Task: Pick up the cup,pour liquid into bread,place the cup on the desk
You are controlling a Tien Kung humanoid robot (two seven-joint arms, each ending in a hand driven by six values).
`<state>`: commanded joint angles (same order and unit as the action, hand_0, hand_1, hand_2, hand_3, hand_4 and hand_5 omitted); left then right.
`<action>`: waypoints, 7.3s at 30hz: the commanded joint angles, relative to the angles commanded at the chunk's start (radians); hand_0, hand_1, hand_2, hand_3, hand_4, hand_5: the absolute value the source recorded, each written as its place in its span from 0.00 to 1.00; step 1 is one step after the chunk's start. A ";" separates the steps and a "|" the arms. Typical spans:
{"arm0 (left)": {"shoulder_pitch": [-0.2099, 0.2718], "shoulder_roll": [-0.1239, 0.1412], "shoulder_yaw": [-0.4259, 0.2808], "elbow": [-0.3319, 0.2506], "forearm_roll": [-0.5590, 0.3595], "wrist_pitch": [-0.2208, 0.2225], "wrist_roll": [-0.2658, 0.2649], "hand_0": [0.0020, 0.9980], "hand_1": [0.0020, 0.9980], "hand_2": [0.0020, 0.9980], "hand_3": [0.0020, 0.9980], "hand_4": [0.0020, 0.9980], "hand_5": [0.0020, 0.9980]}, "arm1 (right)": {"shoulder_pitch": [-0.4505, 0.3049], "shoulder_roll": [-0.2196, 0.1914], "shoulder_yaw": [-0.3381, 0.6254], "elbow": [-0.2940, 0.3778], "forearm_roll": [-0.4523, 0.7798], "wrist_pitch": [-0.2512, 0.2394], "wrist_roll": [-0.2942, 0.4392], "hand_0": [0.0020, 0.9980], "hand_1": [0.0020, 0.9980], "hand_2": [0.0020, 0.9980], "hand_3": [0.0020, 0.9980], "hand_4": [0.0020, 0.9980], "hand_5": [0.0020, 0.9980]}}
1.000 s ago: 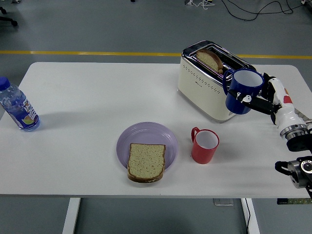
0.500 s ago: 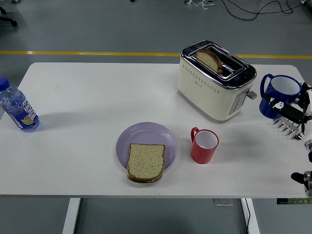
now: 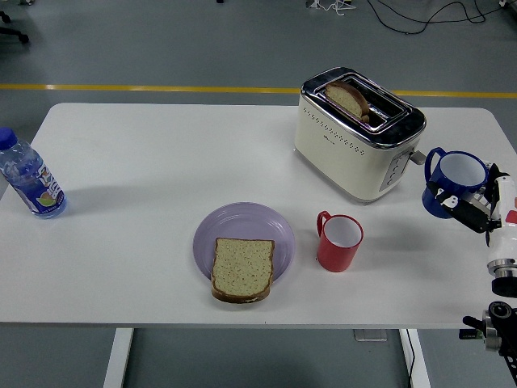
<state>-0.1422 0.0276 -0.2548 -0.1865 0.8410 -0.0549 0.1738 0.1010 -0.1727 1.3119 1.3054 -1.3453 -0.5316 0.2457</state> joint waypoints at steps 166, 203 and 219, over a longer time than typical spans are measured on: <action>0.009 -0.004 0.007 -0.001 0.008 -0.003 -0.003 0.67 0.74 0.74 0.63 0.40 1.00 | -0.081 -0.042 0.005 0.098 -0.061 0.124 0.015 0.93 0.87 0.98 1.00 0.97 0.00; 0.000 -0.004 -0.001 -0.001 0.016 0.000 -0.004 0.67 0.74 0.74 0.63 0.40 1.00 | -0.113 -0.028 0.357 0.409 0.665 0.381 -0.193 0.94 0.87 0.93 0.96 1.00 0.38; 0.000 -0.003 -0.004 -0.001 0.015 -0.004 -0.003 0.67 0.74 0.74 0.63 0.40 1.00 | -0.117 -0.018 0.377 0.399 0.710 0.359 -0.181 0.85 0.76 0.80 0.83 0.99 0.43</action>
<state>-0.1425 0.0249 -0.2584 -0.1879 0.8557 -0.0589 0.1707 -0.0161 -0.1911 1.6889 1.7044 -0.6351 -0.1726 0.0649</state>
